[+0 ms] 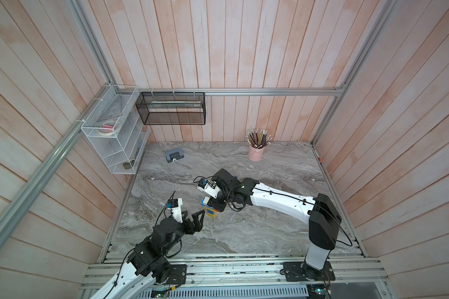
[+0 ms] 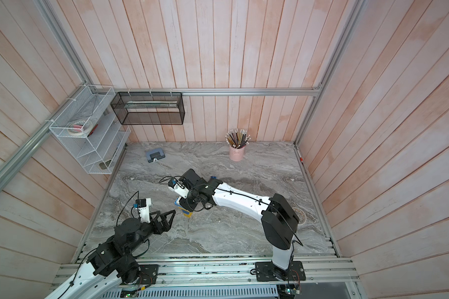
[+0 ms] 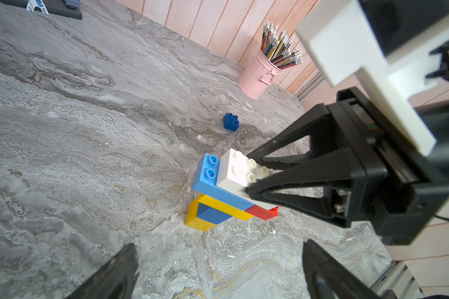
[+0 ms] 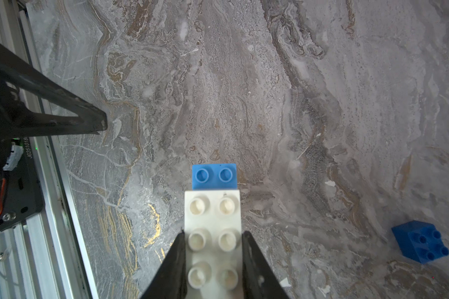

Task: Assemble a spoon with lego
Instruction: Assemble the lego brick with the lego brick.

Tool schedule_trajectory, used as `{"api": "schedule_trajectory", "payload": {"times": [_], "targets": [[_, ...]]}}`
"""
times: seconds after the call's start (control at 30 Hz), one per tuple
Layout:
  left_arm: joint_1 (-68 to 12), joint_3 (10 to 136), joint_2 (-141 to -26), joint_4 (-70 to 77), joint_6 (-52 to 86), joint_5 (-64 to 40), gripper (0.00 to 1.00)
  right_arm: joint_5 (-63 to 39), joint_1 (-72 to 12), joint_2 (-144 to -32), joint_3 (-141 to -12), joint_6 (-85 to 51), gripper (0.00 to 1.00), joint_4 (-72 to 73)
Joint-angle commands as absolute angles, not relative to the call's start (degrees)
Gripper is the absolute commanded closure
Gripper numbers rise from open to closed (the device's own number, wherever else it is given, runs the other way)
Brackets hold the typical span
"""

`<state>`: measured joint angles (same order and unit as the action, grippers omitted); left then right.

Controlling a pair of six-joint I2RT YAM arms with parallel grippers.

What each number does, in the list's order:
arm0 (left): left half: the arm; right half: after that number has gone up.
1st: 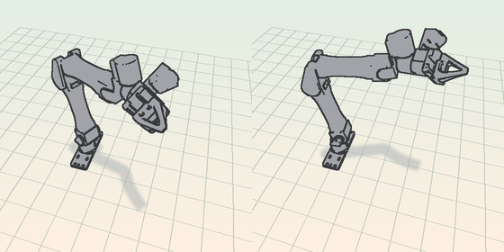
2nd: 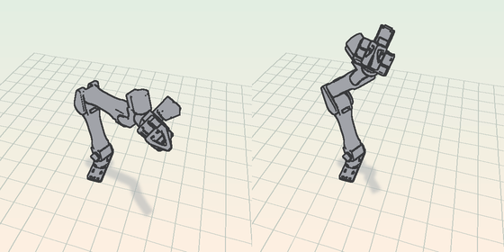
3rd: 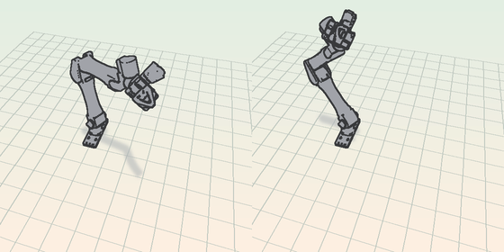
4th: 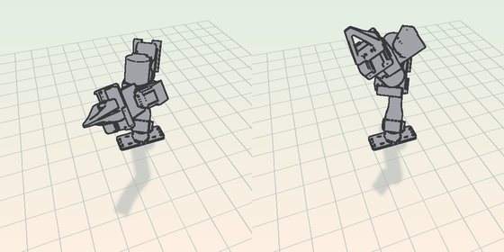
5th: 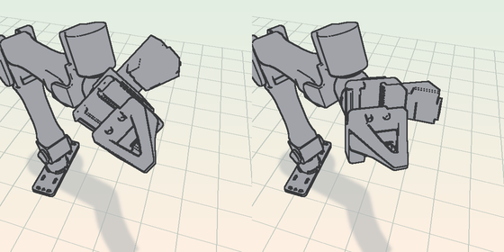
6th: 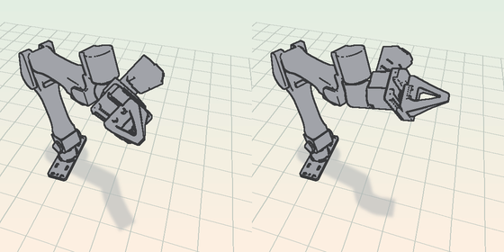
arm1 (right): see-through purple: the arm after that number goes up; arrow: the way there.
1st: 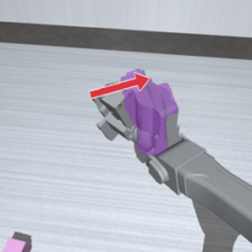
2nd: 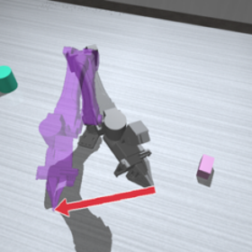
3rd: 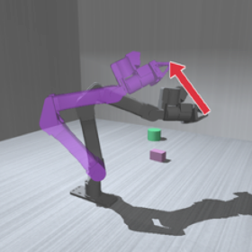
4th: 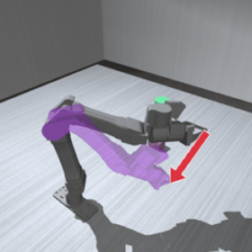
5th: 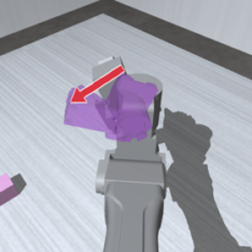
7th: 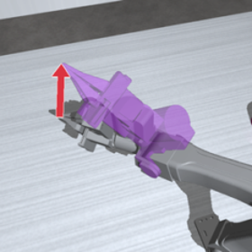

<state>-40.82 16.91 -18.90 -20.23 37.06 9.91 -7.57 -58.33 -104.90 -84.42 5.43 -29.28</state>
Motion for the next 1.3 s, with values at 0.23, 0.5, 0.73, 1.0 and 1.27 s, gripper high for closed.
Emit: {"api": "schedule_trajectory", "payload": {"times": [0.23,0.5,0.73,1.0,1.27], "targets": [[-40.53,16.22,-17.96,-20.48,36.47,10.12,0.0,-5.45,-58.99,-114.7,-79.15,3.6,1.0,-47.04],[-40.52,16.17,-18.05,-20.39,36.4,9.93,0.0,-6.05,-58.63,-114.01,-80.6,2.6,1.0,-47.1],[-40.52,16.39,-17.95,-20.39,36.38,10.02,0.0,-5.73,-58.63,-112.76,-85.2,2.38,0.97,-48.11],[-40.52,16.27,-17.69,-20.48,36.47,9.94,0.0,-3.61,-58.62,-114.15,-90.51,1.91,0.89,-50.12],[-40.52,16.31,-17.51,-20.33,36.39,9.93,0.0,-2.66,-58.62,-114.4,-93.1,1.49,0.82,-50.65]]}}
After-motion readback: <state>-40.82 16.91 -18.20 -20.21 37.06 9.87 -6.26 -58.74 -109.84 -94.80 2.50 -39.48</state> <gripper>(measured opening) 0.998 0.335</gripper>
